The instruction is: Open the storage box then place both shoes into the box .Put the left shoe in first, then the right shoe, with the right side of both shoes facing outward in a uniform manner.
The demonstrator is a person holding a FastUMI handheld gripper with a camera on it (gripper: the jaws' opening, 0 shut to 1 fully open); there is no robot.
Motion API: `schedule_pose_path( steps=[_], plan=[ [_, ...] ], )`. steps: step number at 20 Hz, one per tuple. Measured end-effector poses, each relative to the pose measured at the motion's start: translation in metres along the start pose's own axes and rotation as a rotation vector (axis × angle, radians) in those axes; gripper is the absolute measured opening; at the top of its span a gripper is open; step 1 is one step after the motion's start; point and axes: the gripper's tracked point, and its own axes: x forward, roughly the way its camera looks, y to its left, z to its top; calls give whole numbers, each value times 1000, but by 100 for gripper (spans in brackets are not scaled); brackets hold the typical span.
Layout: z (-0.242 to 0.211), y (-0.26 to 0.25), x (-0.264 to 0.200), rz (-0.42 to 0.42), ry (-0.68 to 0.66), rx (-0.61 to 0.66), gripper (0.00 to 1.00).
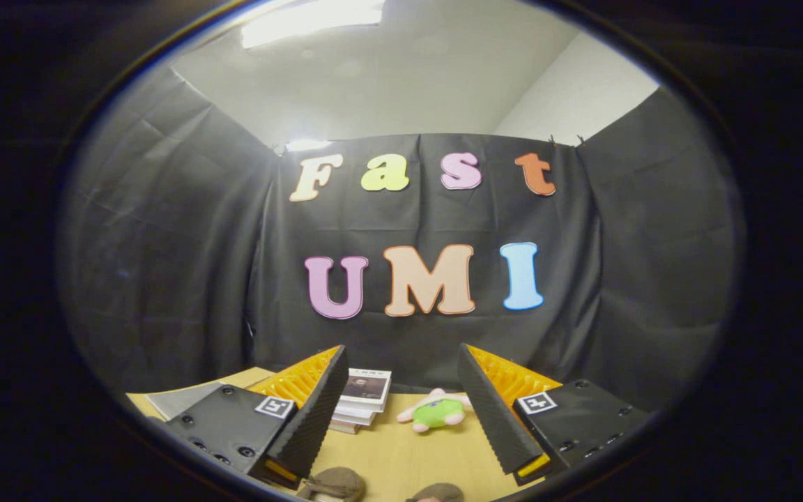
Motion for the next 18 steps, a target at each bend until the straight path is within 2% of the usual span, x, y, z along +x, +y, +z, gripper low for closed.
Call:
schedule_pose_path(
  steps=[5,12,18],
  plan=[
    [-32,13,5,52,100,175,99],
    [-91,62,1,216,350,521,99],
    [-138,98,-9,324,562,750,100]
  ],
)
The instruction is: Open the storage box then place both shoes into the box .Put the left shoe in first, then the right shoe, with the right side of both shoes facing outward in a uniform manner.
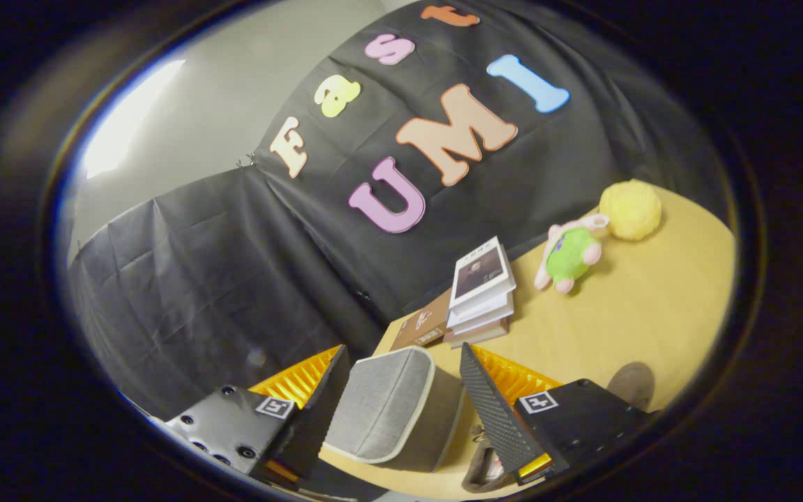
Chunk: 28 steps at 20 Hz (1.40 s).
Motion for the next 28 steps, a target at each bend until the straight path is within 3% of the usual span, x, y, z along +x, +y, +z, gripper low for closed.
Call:
schedule_pose_path(
  steps=[8,15,23,28],
  plan=[
    [-81,9,22,144,272,287,100],
    [-143,-6,38,136,434,400,100],
    [-175,-4,50,162,532,520,94],
    [-175,-3,54,167,533,543,38]
  ],
)
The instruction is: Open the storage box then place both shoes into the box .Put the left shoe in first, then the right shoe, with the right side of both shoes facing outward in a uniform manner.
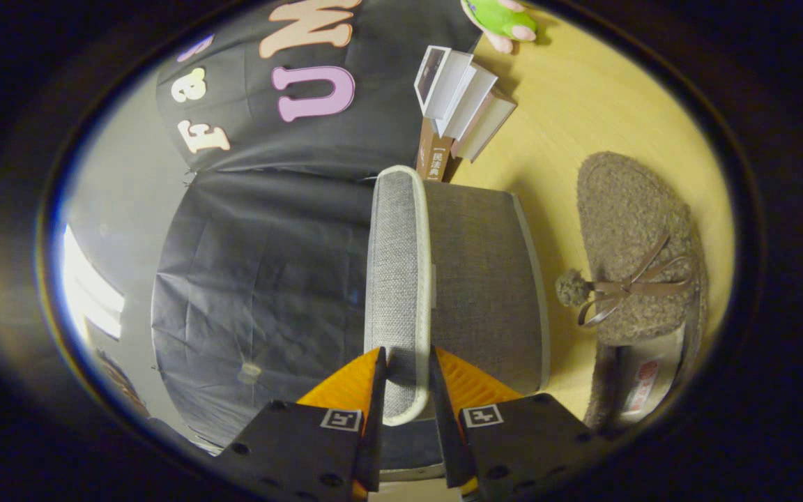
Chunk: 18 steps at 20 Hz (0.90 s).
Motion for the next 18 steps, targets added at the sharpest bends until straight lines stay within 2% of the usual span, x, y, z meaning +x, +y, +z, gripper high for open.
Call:
schedule_pose_path(
  steps=[5,7,8,9,11,18],
  plan=[
    [-5,7,0,31,22,-10,38],
    [-10,3,3,7,37,-20,38],
    [4,11,-17,33,-10,16,25],
    [18,13,-17,59,-43,44,11],
    [14,15,2,58,-41,45,3],
    [10,42,-11,69,-9,6,3]
  ],
)
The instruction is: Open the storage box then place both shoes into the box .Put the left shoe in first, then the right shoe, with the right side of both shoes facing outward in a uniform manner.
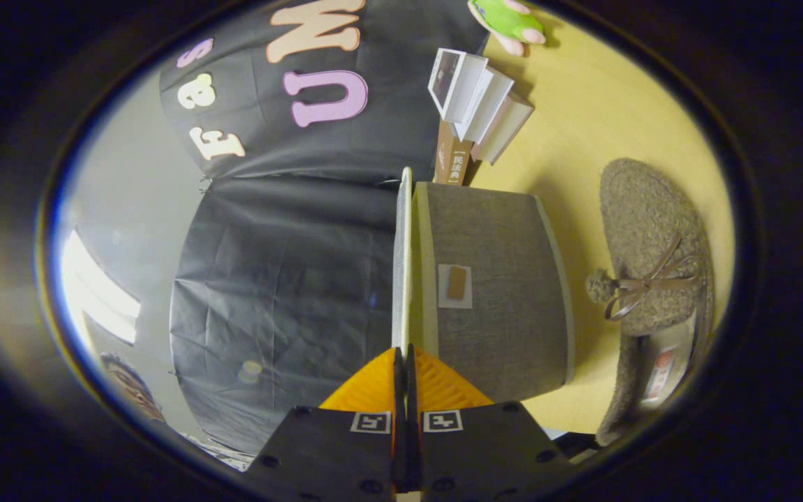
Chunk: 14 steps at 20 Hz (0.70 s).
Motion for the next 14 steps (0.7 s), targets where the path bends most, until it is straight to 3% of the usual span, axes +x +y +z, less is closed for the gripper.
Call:
schedule_pose_path(
  steps=[14],
  plan=[
    [-17,129,42,91,51,-173,3]
  ],
)
